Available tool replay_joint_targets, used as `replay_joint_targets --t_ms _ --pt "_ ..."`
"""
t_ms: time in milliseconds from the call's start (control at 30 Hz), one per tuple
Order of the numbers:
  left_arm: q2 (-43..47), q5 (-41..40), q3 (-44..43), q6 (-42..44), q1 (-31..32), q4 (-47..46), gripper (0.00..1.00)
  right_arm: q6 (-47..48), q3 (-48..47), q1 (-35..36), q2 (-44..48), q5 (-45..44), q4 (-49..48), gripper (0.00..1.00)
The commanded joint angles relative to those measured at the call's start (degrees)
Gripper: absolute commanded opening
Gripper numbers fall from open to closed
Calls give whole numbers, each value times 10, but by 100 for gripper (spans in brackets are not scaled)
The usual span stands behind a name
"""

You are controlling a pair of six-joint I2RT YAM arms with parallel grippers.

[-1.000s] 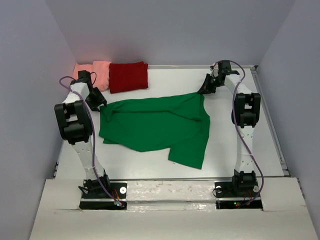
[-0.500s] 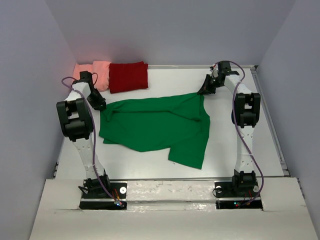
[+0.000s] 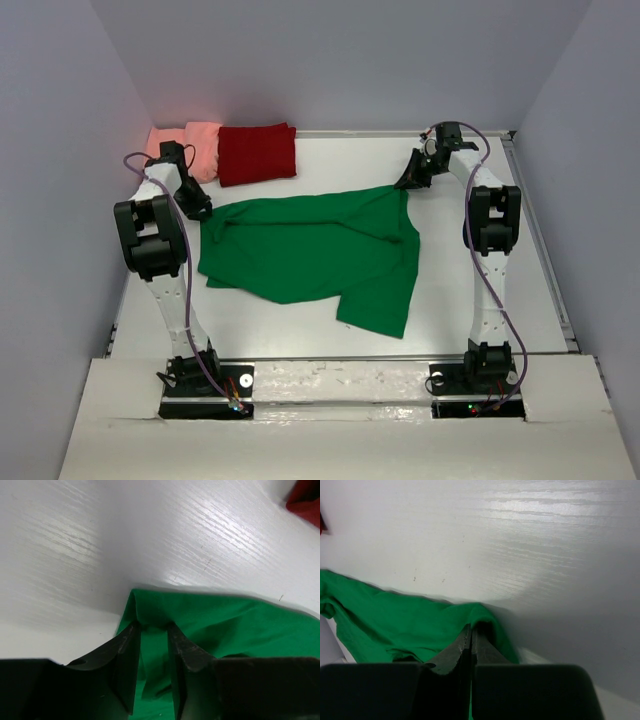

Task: Fold and stack the t-shirts
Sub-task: Fold the tshirt

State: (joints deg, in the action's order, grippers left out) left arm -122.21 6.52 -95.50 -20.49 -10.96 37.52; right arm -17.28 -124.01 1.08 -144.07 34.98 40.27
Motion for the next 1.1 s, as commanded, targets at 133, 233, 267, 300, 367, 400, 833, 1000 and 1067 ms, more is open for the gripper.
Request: replay_joint_targets --t_ms 133,233,267,300,367,400,833,1000,1067 --pt "-7 -7 -20 8 -2 11 5 12 -2 -6 20 12 -12 0" --pt "-9 -3 -17 5 -3 7 0 11 0 -12 22 11 -12 0" --pt "-7 -2 -15 5 -3 6 0 11 1 -12 23 11 -12 0" --pt "-6 -2 -16 5 -2 6 0 12 1 -12 22 11 -12 0" --pt "-2 -3 -22 4 -3 8 0 12 1 -12 22 12 -13 0" --pt "-2 -5 -26 4 -3 11 0 12 0 -12 21 11 -13 0" --pt "-26 23 -111 -3 -14 48 0 14 4 -12 21 15 -13 0" --pt "-39 25 -125 -4 -18 55 0 14 4 -12 24 13 -13 0" --pt "-44 25 -129 -3 -20 55 0 14 4 -12 23 14 -13 0"
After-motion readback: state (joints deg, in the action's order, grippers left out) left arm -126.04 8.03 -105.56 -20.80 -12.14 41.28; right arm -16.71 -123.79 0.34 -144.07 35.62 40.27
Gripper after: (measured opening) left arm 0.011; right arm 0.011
